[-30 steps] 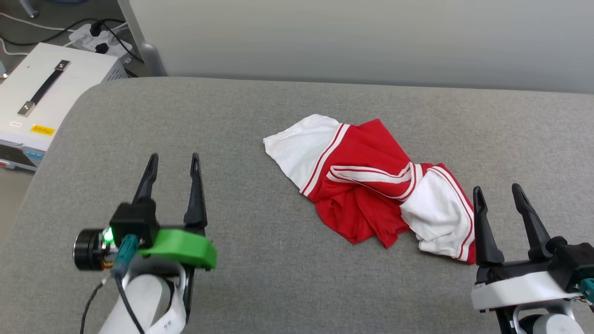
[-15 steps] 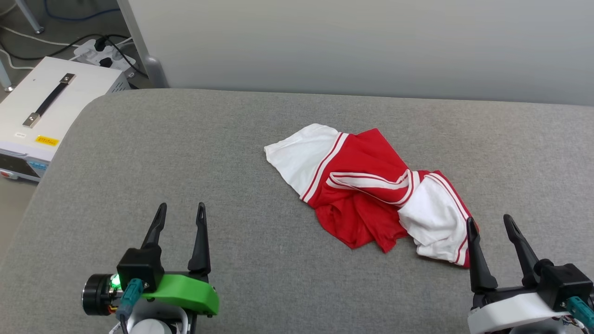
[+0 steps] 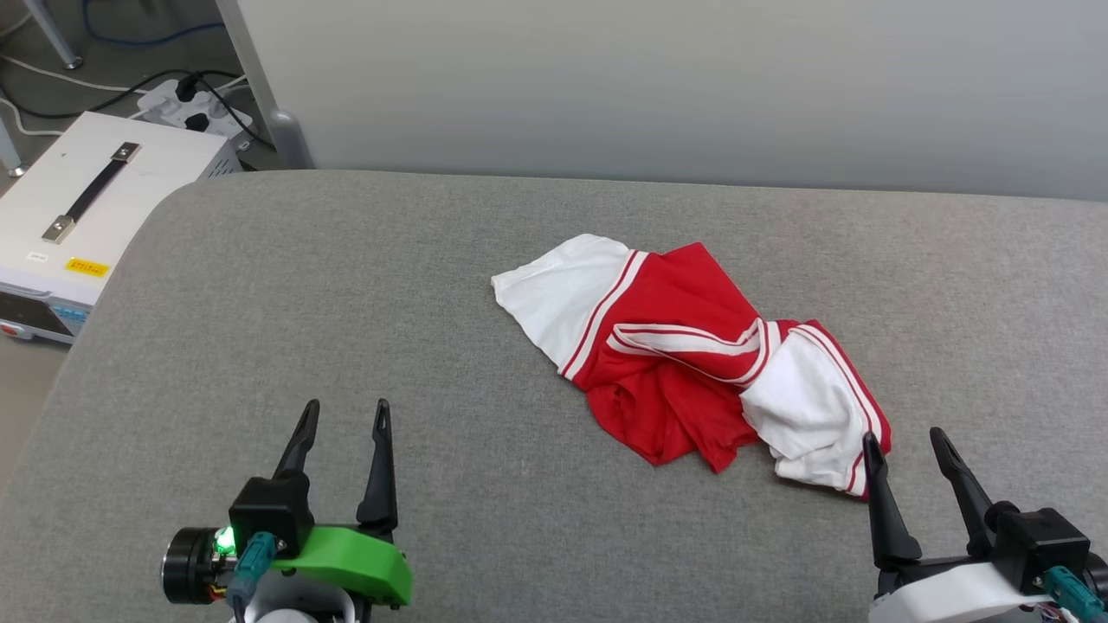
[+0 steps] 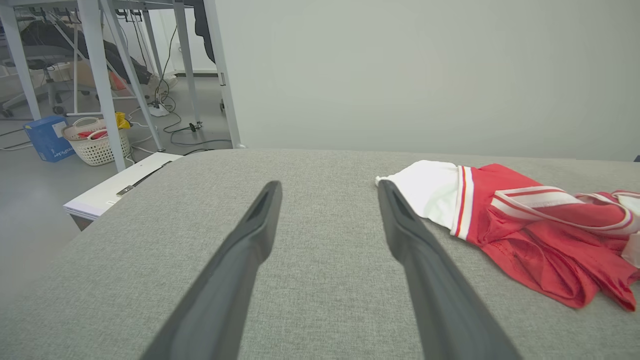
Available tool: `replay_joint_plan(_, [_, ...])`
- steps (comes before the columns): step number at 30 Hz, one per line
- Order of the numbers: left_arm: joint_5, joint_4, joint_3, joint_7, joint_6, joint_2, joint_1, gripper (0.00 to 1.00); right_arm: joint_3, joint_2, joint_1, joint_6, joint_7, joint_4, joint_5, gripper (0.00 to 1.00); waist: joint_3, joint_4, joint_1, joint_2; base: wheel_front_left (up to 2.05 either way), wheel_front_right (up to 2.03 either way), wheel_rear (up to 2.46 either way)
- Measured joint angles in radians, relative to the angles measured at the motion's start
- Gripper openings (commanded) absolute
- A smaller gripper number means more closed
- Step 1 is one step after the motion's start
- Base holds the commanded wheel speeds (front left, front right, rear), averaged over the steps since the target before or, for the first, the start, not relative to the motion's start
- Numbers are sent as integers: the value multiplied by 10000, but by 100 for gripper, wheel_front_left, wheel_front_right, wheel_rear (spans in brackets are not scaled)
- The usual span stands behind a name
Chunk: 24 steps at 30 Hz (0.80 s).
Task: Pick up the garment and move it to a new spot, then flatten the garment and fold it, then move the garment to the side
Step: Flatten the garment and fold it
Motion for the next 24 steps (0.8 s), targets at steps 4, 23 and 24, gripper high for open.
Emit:
replay_joint_plan(4, [138,67,119,0,-96,-100,4,100,-40,-2,-10,0,0,-109,-221,100,12,9,0,0,0,0,0])
replay_joint_plan(23, [449,138,477,0,-274,-387,-31,100,2435,-3799,-3568,0,840,-328,1141,100,324,-16,0,0,0,0,0])
replay_joint_plan(24, [449,140,500,0,-274,-395,-32,100,2830,-4148,-3760,0,1239,-314,1423,100,344,-16,0,0,0,0,0])
